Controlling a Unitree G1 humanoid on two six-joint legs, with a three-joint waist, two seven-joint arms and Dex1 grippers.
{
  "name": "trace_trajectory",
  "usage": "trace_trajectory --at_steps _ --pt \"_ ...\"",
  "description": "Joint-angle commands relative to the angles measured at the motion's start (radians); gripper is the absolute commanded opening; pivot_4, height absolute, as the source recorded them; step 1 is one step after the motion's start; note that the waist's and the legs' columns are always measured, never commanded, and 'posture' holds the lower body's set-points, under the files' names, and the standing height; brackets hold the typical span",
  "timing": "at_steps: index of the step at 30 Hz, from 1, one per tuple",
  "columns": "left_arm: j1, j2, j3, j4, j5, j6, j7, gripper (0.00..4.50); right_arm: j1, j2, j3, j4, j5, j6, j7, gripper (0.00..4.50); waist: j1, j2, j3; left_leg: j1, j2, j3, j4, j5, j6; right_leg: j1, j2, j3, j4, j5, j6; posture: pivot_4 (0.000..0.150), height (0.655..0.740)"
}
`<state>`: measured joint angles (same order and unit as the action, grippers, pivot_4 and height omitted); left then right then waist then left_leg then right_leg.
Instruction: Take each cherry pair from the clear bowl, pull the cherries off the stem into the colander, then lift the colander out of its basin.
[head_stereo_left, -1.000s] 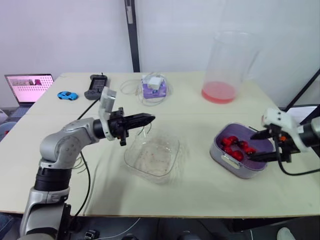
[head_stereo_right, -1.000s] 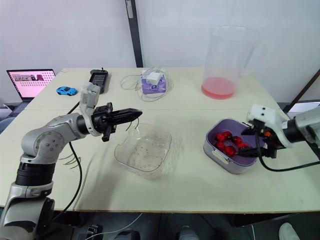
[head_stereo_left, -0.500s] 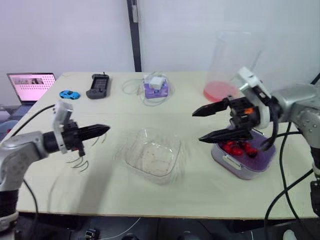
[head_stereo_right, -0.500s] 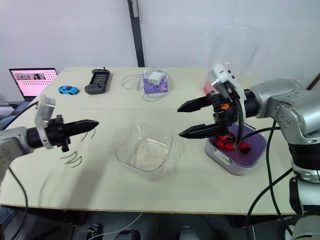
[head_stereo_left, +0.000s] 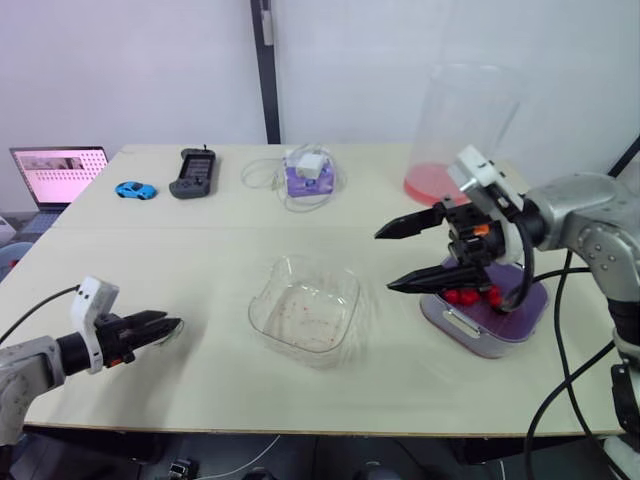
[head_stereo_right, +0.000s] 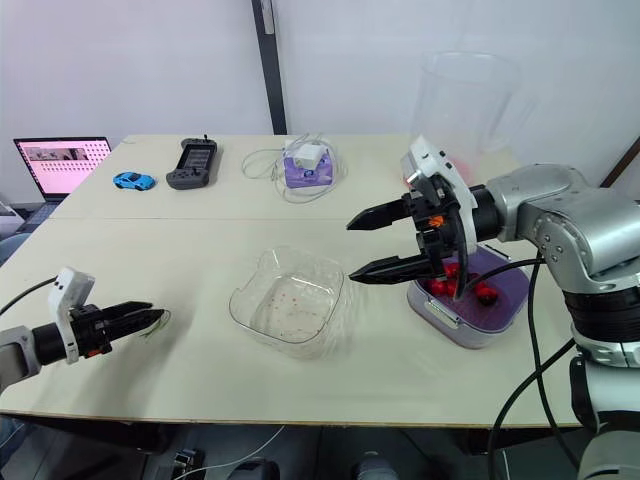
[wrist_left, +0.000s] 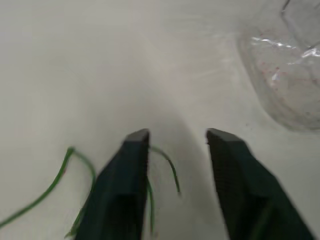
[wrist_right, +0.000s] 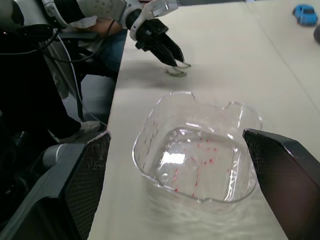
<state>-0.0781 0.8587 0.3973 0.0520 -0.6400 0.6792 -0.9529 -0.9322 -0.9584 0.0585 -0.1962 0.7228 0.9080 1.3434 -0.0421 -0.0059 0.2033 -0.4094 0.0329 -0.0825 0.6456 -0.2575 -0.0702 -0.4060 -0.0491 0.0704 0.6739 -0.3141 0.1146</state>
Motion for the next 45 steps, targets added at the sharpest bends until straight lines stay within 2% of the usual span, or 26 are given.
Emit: trace_trajectory --at_steps 1,2,3,10,13,16,19,26,31,34,37,40,45 --pt "-0.01 0.015 0.05 0.009 0.005 -0.04 -0.008 3.85 -0.032 -0.012 -0.023 -0.02 0.009 0.0 0.005 4.5 -0.001 0.0 0.0 0.0 0.0 0.0 0.0 0.0 0.0 0.0 0.0 0.0 0.0 0.0 0.0 0.15 0.7332" --pt "-0.011 0.017 0.053 0.012 0.004 -0.044 -0.011 4.31 -0.036 -0.01 -0.025 -0.019 0.013 0.004 0.003 4.5 -0.001 0.0 0.0 0.0 0.0 0.0 0.0 0.0 0.0 0.0 0.0 0.0 0.0 0.0 0.0 0.15 0.7332" --pt "-0.013 0.018 0.055 0.013 0.004 -0.045 -0.012 4.47 -0.038 -0.009 -0.026 -0.018 0.015 0.006 0.003 4.5 -0.001 0.0 0.0 0.0 0.0 0.0 0.0 0.0 0.0 0.0 0.0 0.0 0.0 0.0 0.0 0.15 0.7332" --pt "-0.025 0.049 0.131 0.001 -0.04 -0.091 -0.095 4.47 -0.032 -0.024 -0.046 -0.04 0.043 0.05 -0.011 4.5 -0.001 0.0 0.0 0.0 0.0 0.0 0.0 0.0 0.0 0.0 0.0 0.0 0.0 0.0 0.0 0.15 0.7332" --pt "-0.054 0.103 0.135 -0.11 -0.149 -0.014 -0.193 4.47 -0.011 -0.039 -0.076 -0.065 0.065 0.102 -0.057 4.5 0.001 0.0 0.0 0.0 0.0 0.0 0.0 0.0 0.0 0.0 0.0 0.0 0.0 0.0 0.0 0.15 0.7332" --pt "-0.114 0.18 0.082 -0.182 -0.212 0.039 -0.304 4.47 0.025 -0.063 -0.119 -0.097 0.083 0.156 -0.119 4.5 0.007 -0.001 0.0 -0.001 0.0 0.0 0.0 0.0 0.0 0.0 0.0 -0.001 0.0 0.0 0.0 0.15 0.7332" --pt "-0.279 0.208 -0.04 -0.214 -0.267 0.081 -0.397 4.47 0.109 -0.126 -0.203 -0.154 0.102 0.225 -0.186 4.5 0.013 -0.001 0.0 -0.001 0.0 0.0 0.0 0.0 0.0 0.001 -0.001 -0.001 -0.001 0.0 0.0 0.15 0.7332" --pt "-0.644 0.063 -0.3 -0.156 -0.235 0.09 -0.474 4.47 0.345 -0.258 -0.394 -0.302 0.092 0.358 -0.351 4.5 0.017 -0.001 0.0 0.0 0.0 0.0 0.001 0.0 0.001 0.001 0.002 0.0 0.0 0.0 0.0 0.15 0.7332" --pt "-0.79 -0.054 -0.417 -0.1 -0.171 0.036 -0.541 4.47 0.389 -0.228 -0.579 -0.514 0.194 0.628 -0.509 4.5 0.01 0.0 0.0 0.0 0.0 0.0 0.001 0.0 0.001 0.0 0.002 0.001 0.001 0.0 0.0 0.15 0.7332" --pt "-0.843 -0.098 -0.459 -0.056 -0.131 0.002 -0.58 4.47 0.42 -0.249 -0.639 -0.543 0.282 0.701 -0.579 4.5 0.002 0.0 0.0 0.0 0.0 0.0 0.001 0.0 0.001 0.0 0.002 0.001 0.001 0.0 0.0 0.15 0.7332" --pt "-0.868 -0.152 -0.499 0.048 -0.053 -0.089 -0.615 4.47 0.506 -0.309 -0.63 -0.583 0.334 0.706 -0.663 4.5 0.004 0.0 0.0 0.0 0.0 0.0 0.002 0.0 0.001 0.001 0.002 0.001 0.001 0.0 0.0 0.15 0.7332" --pt "-0.861 -0.157 -0.539 0.116 0.036 -0.204 -0.654 4.47 0.544 -0.33 -0.571 -0.591 0.365 0.706 -0.781 4.5 -0.003 0.0 0.0 0.0 0.0 0.0 0.002 0.0 0.001 0.001 0.002 0.001 0.001 0.0 0.0 0.15 0.7332" --pt "-0.861 -0.211 -0.528 0.147 0.08 -0.264 -0.628 4.47 0.474 -0.303 -0.404 -0.567 0.384 0.706 -0.952 4.5 0.0 0.0 0.0 0.0 0.0 0.0 0.002 0.0 0.001 0.001 0.002 0.001 0.001 0.0 0.0 0.15 0.7332"
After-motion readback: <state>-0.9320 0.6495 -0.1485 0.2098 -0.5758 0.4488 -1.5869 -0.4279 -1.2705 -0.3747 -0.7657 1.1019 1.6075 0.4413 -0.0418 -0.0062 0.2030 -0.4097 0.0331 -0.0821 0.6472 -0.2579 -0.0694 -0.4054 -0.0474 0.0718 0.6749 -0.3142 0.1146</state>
